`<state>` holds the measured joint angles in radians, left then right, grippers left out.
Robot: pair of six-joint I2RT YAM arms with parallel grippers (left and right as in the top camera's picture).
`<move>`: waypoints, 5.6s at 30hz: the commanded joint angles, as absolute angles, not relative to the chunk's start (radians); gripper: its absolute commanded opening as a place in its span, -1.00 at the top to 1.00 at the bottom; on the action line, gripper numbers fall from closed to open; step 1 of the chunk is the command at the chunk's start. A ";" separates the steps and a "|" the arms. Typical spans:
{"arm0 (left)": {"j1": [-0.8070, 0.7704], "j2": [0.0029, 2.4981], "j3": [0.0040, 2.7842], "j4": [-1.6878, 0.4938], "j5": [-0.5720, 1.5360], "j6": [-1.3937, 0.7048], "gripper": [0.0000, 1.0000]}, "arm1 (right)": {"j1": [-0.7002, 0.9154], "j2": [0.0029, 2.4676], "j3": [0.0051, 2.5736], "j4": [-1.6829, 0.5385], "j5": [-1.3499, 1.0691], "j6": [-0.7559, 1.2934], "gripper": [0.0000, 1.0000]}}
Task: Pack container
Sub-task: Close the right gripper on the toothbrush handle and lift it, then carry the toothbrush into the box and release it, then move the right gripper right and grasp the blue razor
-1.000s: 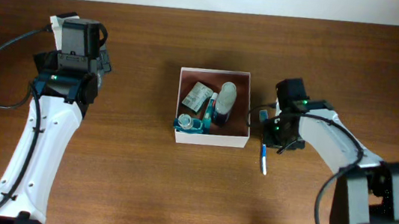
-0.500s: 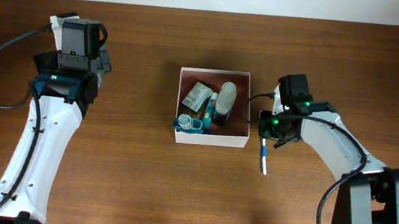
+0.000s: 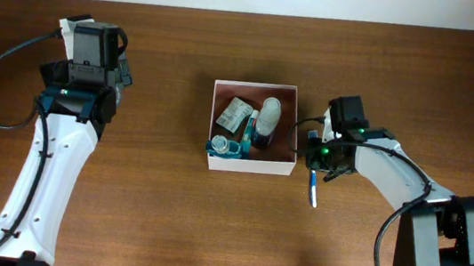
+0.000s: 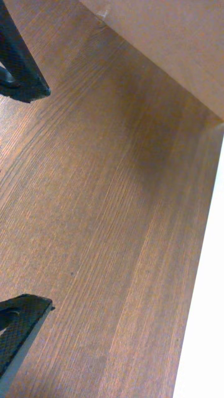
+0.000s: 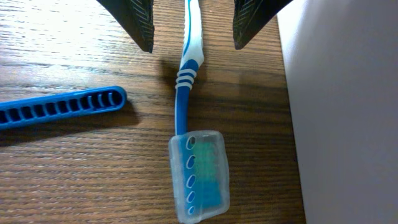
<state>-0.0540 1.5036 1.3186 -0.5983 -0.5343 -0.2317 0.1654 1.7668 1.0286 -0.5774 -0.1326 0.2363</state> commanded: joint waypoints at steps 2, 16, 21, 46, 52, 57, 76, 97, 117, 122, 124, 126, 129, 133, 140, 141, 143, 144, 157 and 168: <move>-0.051 1.510 1.326 -0.596 -0.535 -0.235 -0.99 | 0.171 1.776 1.017 -0.574 -0.116 0.245 0.31; -0.051 1.510 1.326 -0.596 -0.535 -0.235 -0.99 | 0.171 1.792 0.974 -0.504 -0.116 0.246 0.32; -0.051 1.510 1.326 -0.596 -0.534 -0.235 -0.99 | 0.171 1.798 0.973 -0.497 -0.112 0.246 0.60; -0.051 1.510 1.326 -0.596 -0.534 -0.235 -0.99 | 0.170 1.798 0.974 -0.559 0.043 0.245 0.76; -0.051 1.510 1.326 -0.596 -0.534 -0.235 -0.99 | 0.170 1.798 0.974 -0.565 0.054 0.265 0.81; -0.051 1.510 1.326 -0.596 -0.534 -0.235 -0.99 | 0.170 1.798 0.975 -0.564 0.053 0.271 0.92; -0.051 1.510 1.326 -0.596 -0.534 -0.235 -0.99 | 0.171 1.545 1.314 -0.825 -0.025 0.267 0.92; -0.051 1.510 1.326 -0.596 -0.535 -0.235 -0.99 | 0.340 1.611 1.313 -0.606 -0.085 0.267 0.92; -0.051 1.510 1.326 -0.596 -0.534 -0.235 -0.99 | 0.341 1.736 1.313 -0.585 -0.101 0.268 0.67; -0.051 1.510 1.326 -0.596 -0.534 -0.235 -0.99 | 0.341 1.736 1.313 -0.585 -0.101 0.267 0.21; -0.051 1.510 1.326 -0.596 -0.535 -0.235 -0.99 | 0.341 1.736 1.313 -0.585 -0.101 0.267 0.17; -0.051 1.510 1.326 -0.596 -0.535 -0.235 -0.99 | 0.341 1.735 1.313 -0.585 -0.101 0.267 0.17; -0.051 1.510 1.326 -0.596 -0.534 -0.235 -0.99 | 0.332 1.727 1.313 -0.587 -0.100 0.267 0.18; -0.051 1.510 1.326 -0.596 -0.535 -0.235 -0.99 | 0.278 1.692 1.313 -0.616 -0.097 0.269 0.18; -0.051 1.510 1.326 -0.596 -0.534 -0.235 -0.99 | 0.112 1.679 1.313 -0.764 -0.096 0.272 0.19; -0.051 1.510 1.326 -0.596 -0.535 -0.235 -0.99 | 0.089 1.683 1.313 -0.785 -0.097 0.272 0.20; -0.051 1.510 1.326 -0.596 -0.535 -0.235 -0.99 | 0.064 1.692 1.312 -0.807 -0.096 0.271 0.22; -0.051 1.510 1.326 -0.596 -0.535 -0.235 -0.99 | 0.054 1.696 1.311 -0.813 -0.096 0.272 0.31; -0.051 1.510 1.326 -0.596 -0.535 -0.235 -0.99 | 0.026 1.789 1.194 -0.724 0.058 0.537 0.52; -0.051 1.510 1.326 -0.596 -0.535 -0.235 -0.99 | 0.026 1.874 1.191 -0.698 0.065 0.601 0.52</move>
